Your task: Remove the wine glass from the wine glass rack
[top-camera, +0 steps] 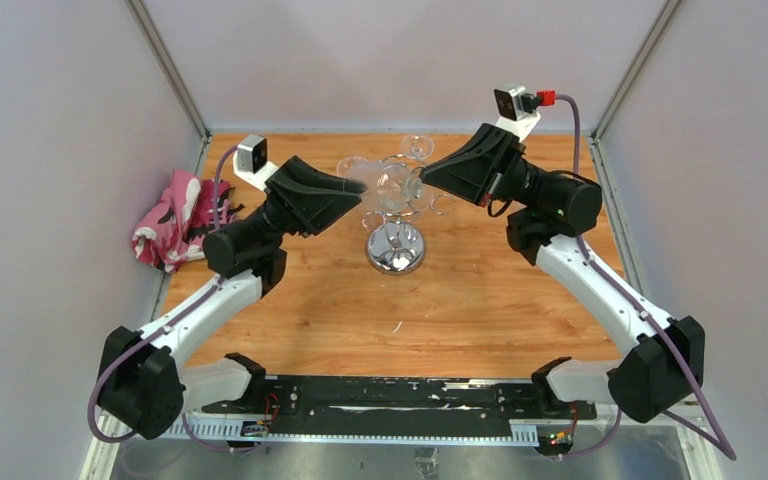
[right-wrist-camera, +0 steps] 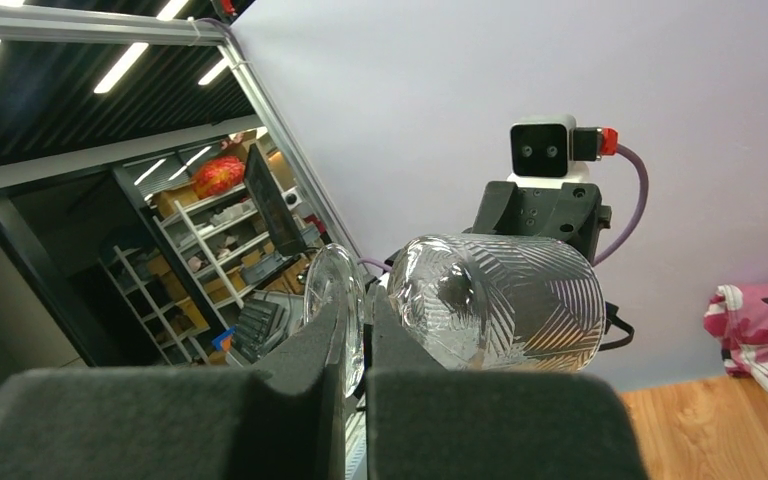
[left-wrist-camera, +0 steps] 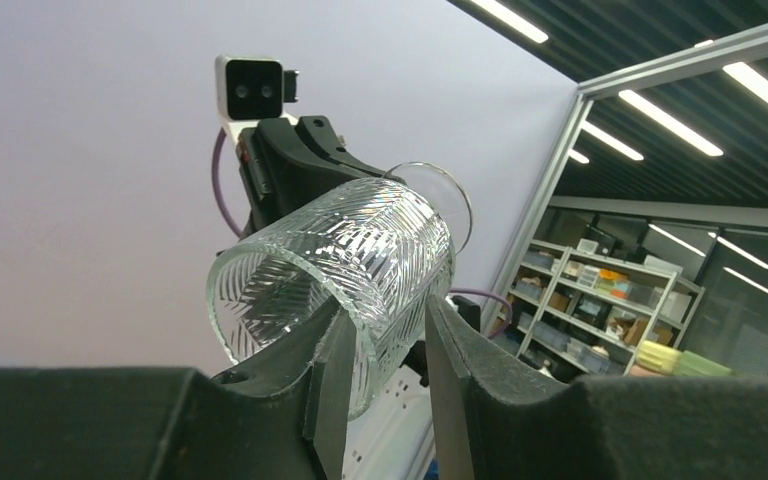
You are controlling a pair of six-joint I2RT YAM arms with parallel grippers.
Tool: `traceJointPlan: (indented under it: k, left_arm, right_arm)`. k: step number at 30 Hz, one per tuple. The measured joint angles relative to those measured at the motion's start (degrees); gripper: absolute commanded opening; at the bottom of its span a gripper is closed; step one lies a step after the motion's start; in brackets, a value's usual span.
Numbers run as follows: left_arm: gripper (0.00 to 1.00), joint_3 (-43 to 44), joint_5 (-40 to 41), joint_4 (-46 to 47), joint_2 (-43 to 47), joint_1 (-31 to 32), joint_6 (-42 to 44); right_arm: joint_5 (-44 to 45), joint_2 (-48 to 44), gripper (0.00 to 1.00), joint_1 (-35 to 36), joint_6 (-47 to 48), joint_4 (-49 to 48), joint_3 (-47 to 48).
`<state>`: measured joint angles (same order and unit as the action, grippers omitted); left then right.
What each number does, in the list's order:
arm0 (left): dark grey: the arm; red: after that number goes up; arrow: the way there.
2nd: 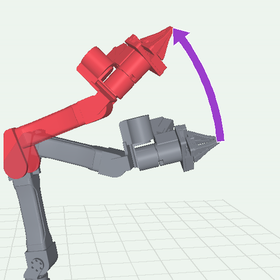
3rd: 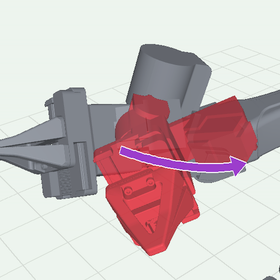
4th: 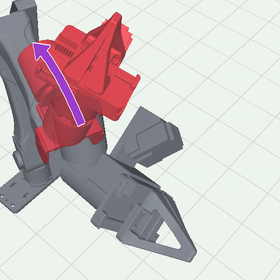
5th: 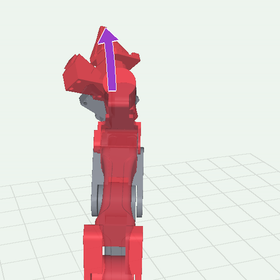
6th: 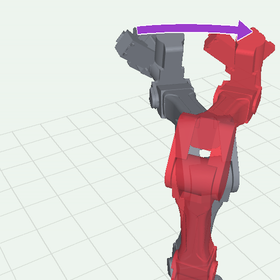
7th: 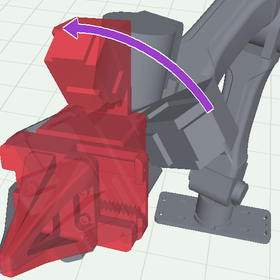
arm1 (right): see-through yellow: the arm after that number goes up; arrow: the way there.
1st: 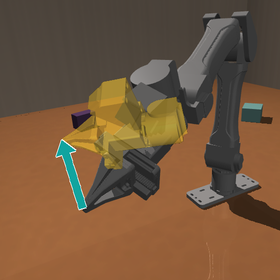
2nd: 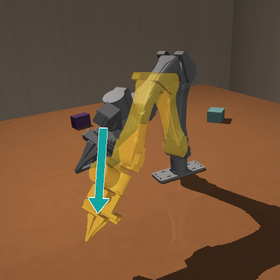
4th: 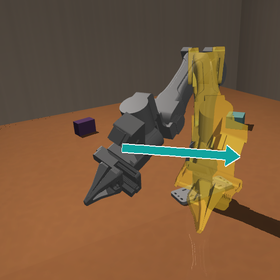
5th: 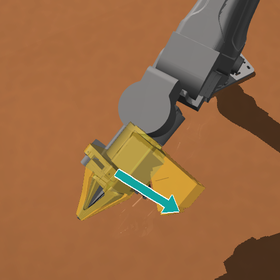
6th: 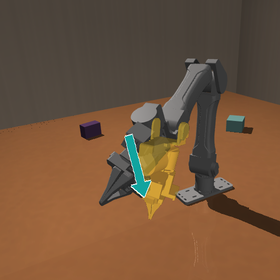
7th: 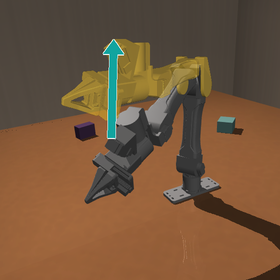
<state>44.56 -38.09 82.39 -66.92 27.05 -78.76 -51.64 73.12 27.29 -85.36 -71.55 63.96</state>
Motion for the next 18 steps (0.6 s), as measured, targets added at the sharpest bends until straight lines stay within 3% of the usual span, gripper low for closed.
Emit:
traceJointPlan:
  k: [9,15,18]
  left_arm:
    - [0.30,-0.24,0.92,0.85,1.97,1.38,-1.33]
    - [0.01,-0.79,1.55,2.29,3.48,2.27,-2.34]
    - [0.00,-0.81,1.60,2.43,4.20,2.36,-2.54]
  right_arm:
    - [1.81,6.08,0.00,3.63,-2.67,-6.05,2.56]
    - [2.75,9.22,0.00,4.74,-4.44,-7.67,4.37]
    - [3.72,10.82,0.00,5.60,-5.90,-10.25,5.14]
